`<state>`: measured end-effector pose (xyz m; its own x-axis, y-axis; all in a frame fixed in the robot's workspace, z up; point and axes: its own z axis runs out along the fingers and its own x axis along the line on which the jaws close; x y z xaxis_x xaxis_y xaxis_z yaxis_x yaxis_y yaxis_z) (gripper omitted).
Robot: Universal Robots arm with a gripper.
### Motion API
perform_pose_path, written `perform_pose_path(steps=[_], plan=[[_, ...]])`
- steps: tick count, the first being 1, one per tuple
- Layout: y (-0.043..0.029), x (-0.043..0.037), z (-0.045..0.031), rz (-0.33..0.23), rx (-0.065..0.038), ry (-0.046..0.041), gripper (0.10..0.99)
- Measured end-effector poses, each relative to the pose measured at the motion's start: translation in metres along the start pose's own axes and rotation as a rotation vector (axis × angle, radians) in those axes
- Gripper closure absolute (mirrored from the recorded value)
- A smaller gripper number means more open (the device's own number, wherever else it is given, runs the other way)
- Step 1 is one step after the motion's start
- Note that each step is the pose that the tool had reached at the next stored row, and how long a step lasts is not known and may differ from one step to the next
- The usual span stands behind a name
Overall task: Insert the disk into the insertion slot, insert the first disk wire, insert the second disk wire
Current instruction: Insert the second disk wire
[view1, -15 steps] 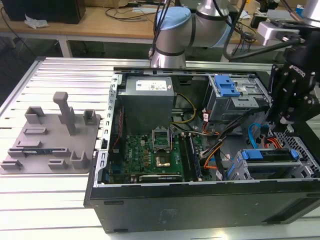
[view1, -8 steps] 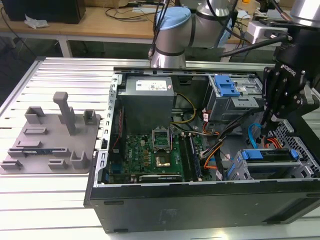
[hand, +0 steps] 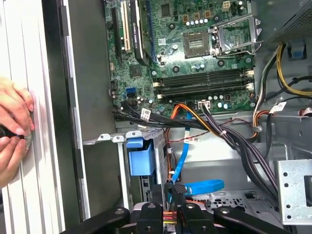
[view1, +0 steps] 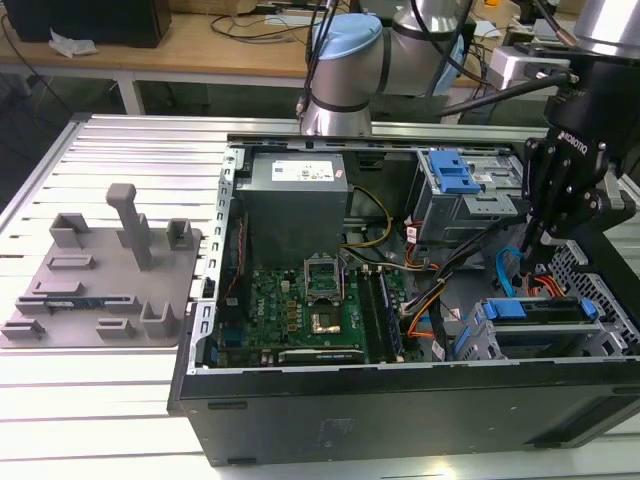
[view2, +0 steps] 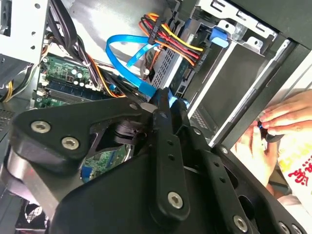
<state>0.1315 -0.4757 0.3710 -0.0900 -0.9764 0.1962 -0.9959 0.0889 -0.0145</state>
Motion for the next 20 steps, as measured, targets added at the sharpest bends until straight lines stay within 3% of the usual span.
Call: perform_pose_path(steps=[2, 3, 5, 7, 9, 16, 20], plan=[[0.0, -0.0003, 0.0007, 0.0, 0.001, 0.0, 0.851], [0.0001, -0.0007, 0.0011, 0.0, 0.001, -0.0002, 0.788], [0.0001, -0.0015, 0.002, 0.0, 0.002, 0.0007, 0.788], [0.0001, -0.0021, 0.0038, 0.0, 0.003, 0.013, 0.788], [-0.0001, -0.0024, 0.0051, -0.001, 0.004, 0.0198, 0.788], [-0.0003, -0.006, 0.0092, -0.003, 0.005, 0.0213, 0.788], [-0.001, -0.0065, 0.0098, -0.003, 0.005, 0.0214, 0.871]])
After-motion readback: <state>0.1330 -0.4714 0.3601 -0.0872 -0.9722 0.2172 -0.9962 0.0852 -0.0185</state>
